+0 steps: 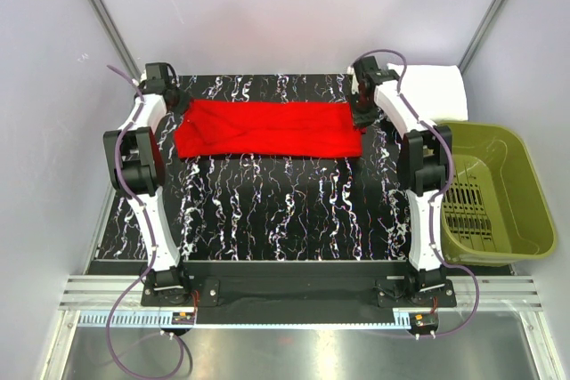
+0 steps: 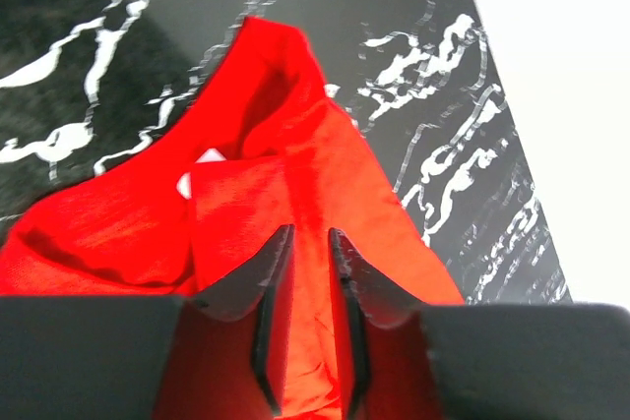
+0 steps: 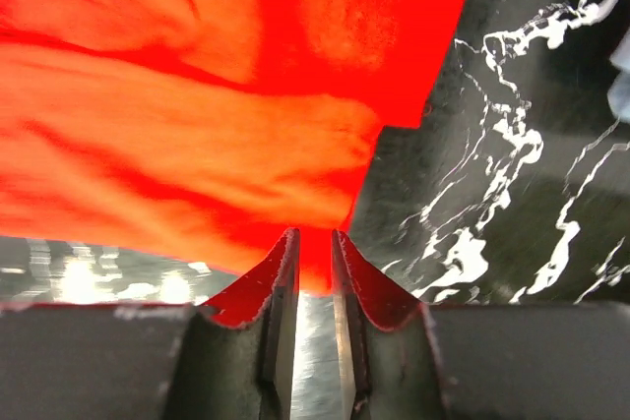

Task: Fold and stack the t-shirts
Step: Fold the tshirt

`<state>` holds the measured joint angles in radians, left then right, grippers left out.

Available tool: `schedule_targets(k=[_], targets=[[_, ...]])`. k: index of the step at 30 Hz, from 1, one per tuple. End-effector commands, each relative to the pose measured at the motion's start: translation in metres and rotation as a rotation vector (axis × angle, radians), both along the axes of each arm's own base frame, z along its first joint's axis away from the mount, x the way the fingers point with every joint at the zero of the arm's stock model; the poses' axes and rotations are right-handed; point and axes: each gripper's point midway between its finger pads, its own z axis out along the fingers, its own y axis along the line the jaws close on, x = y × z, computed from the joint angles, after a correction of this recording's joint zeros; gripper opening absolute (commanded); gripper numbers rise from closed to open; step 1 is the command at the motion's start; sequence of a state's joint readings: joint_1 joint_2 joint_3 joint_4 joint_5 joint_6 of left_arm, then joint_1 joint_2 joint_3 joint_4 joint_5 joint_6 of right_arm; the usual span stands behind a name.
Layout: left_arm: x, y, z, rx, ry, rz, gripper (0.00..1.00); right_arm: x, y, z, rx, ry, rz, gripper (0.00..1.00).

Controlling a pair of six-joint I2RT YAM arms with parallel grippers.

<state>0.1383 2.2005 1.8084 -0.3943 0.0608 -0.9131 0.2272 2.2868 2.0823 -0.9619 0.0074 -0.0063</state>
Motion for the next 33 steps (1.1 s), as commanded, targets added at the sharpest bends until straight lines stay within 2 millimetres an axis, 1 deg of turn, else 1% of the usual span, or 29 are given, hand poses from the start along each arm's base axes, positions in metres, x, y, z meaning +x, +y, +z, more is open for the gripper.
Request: schedule_targets(k=[1, 2, 3, 4, 5, 7, 8, 10, 11, 12, 13, 15, 16, 18, 19, 20, 21, 22, 23, 24, 25, 27, 28, 30, 31, 32, 33], targets=[[0.016, -0.007, 0.049, 0.018, -0.139, -0.086, 0.28, 0.007, 0.012, 0.045, 0.124, -0.096, -0.161, 0.28], [0.014, -0.007, 0.047, 0.019, -0.133, -0.092, 0.3, 0.002, 0.011, 0.037, 0.123, -0.076, -0.185, 0.29], [0.011, -0.008, 0.046, 0.03, -0.124, -0.105, 0.31, 0.004, 0.012, 0.035, 0.133, -0.086, -0.197, 0.31], [0.009, -0.007, 0.044, 0.039, -0.115, -0.106, 0.31, 0.005, 0.006, 0.032, 0.113, -0.091, -0.219, 0.33], [0.007, -0.006, 0.047, 0.048, -0.116, -0.11, 0.32, 0.0, 0.004, 0.026, 0.102, -0.074, -0.241, 0.35], [0.0, -0.005, 0.045, 0.066, -0.096, -0.122, 0.32, -0.004, 0.002, 0.02, 0.094, -0.06, -0.255, 0.37], [-0.002, -0.006, 0.044, 0.072, -0.088, -0.129, 0.33, -0.01, 0.003, 0.012, 0.096, -0.038, -0.258, 0.4], [-0.006, -0.007, 0.041, 0.084, -0.076, -0.157, 0.33, -0.011, 0.005, 0.011, 0.118, -0.043, -0.255, 0.41], [-0.008, -0.009, 0.037, 0.079, -0.07, -0.169, 0.33, -0.015, 0.005, 0.004, 0.119, -0.03, -0.259, 0.42], [-0.006, -0.012, 0.039, 0.074, -0.085, -0.184, 0.34, -0.017, 0.003, 0.0, 0.114, -0.025, -0.262, 0.41], [-0.007, -0.012, 0.033, 0.067, -0.077, -0.186, 0.34, -0.021, 0.001, -0.006, 0.105, -0.009, -0.27, 0.41], [-0.006, -0.018, 0.026, 0.034, -0.075, -0.198, 0.34, -0.023, -0.001, -0.012, 0.11, 0.005, -0.275, 0.39], [-0.006, -0.019, 0.02, 0.028, -0.065, -0.2, 0.34, -0.027, -0.003, -0.018, 0.096, 0.018, -0.276, 0.38], [-0.006, -0.019, 0.014, 0.021, -0.056, -0.199, 0.34, -0.029, -0.006, -0.023, 0.083, 0.018, -0.28, 0.35], [-0.007, -0.019, 0.007, 0.019, -0.042, -0.198, 0.34, -0.033, -0.011, -0.028, 0.064, 0.027, -0.288, 0.34], [-0.008, -0.018, 0.004, 0.021, -0.033, -0.196, 0.34, -0.034, -0.012, -0.03, 0.06, 0.031, -0.289, 0.32], [-0.009, -0.017, 0.002, 0.024, -0.028, -0.196, 0.34, -0.036, -0.013, -0.031, 0.054, 0.03, -0.291, 0.27], [-0.009, -0.017, -0.002, 0.027, -0.02, -0.197, 0.33, -0.042, -0.015, -0.037, 0.045, 0.046, -0.295, 0.25], [-0.01, -0.017, -0.004, 0.035, -0.012, -0.202, 0.34, -0.043, -0.014, -0.039, 0.048, 0.044, -0.292, 0.23], [-0.009, -0.015, -0.003, 0.045, -0.014, -0.2, 0.34, -0.045, -0.015, -0.038, 0.046, 0.04, -0.292, 0.15], [-0.01, -0.014, -0.006, 0.048, -0.009, -0.2, 0.34, -0.05, -0.016, -0.043, 0.044, 0.051, -0.293, 0.12], [-0.011, -0.012, -0.007, 0.054, 0.0, -0.196, 0.34, -0.052, -0.017, -0.042, 0.042, 0.042, -0.293, 0.0], [-0.012, -0.011, -0.007, 0.056, 0.005, -0.193, 0.34, -0.057, -0.02, -0.046, 0.032, 0.053, -0.296, 0.0], [-0.015, -0.009, -0.007, 0.068, 0.022, -0.185, 0.34, -0.059, -0.021, -0.044, 0.031, 0.044, -0.291, 0.0], [-0.017, -0.008, -0.005, 0.073, 0.025, -0.19, 0.34, -0.066, -0.024, -0.047, 0.021, 0.055, -0.29, 0.0], [-0.017, -0.009, -0.001, 0.097, 0.016, -0.229, 0.35, -0.067, -0.024, -0.046, 0.02, 0.05, -0.285, 0.0], [-0.016, -0.02, 0.007, 0.076, -0.021, -0.305, 0.38, -0.069, -0.024, -0.041, 0.024, 0.039, -0.28, 0.0]])
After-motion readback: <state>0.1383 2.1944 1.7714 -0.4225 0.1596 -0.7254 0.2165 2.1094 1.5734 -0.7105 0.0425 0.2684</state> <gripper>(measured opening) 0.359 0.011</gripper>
